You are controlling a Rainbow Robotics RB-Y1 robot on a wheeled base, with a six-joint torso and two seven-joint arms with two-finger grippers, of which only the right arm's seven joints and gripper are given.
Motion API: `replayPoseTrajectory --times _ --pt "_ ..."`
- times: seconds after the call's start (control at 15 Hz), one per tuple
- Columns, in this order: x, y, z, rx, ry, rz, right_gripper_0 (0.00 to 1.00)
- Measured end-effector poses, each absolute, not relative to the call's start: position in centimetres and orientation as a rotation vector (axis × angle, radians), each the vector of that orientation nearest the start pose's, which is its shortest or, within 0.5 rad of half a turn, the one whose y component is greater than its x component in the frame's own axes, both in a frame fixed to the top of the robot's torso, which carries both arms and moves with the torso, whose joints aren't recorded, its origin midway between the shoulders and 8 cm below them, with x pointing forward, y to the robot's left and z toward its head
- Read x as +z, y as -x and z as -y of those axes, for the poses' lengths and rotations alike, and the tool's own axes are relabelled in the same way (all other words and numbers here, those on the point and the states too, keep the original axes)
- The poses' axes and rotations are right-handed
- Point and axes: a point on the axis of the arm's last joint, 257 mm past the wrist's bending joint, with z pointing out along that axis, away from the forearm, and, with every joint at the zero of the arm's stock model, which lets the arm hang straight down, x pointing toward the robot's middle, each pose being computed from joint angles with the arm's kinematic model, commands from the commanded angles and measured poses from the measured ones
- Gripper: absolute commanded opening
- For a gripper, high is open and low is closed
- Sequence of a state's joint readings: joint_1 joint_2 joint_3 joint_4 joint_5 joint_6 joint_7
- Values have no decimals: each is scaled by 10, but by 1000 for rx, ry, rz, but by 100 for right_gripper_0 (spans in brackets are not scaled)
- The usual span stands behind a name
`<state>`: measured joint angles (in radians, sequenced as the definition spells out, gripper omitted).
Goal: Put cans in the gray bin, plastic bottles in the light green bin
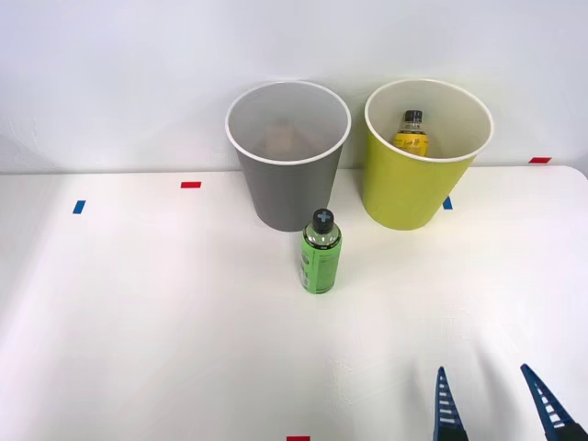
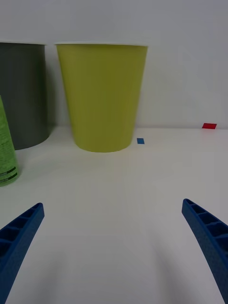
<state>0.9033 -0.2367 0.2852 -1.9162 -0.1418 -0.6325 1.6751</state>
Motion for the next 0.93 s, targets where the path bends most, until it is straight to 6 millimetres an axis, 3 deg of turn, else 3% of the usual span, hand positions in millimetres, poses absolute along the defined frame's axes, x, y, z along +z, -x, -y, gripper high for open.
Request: replayPoseTrajectory --times 0.6,0.93 --pt "-263 -234 204 -29 207 -1433 100" --pt "-264 -235 205 -51 227 -1429 100"
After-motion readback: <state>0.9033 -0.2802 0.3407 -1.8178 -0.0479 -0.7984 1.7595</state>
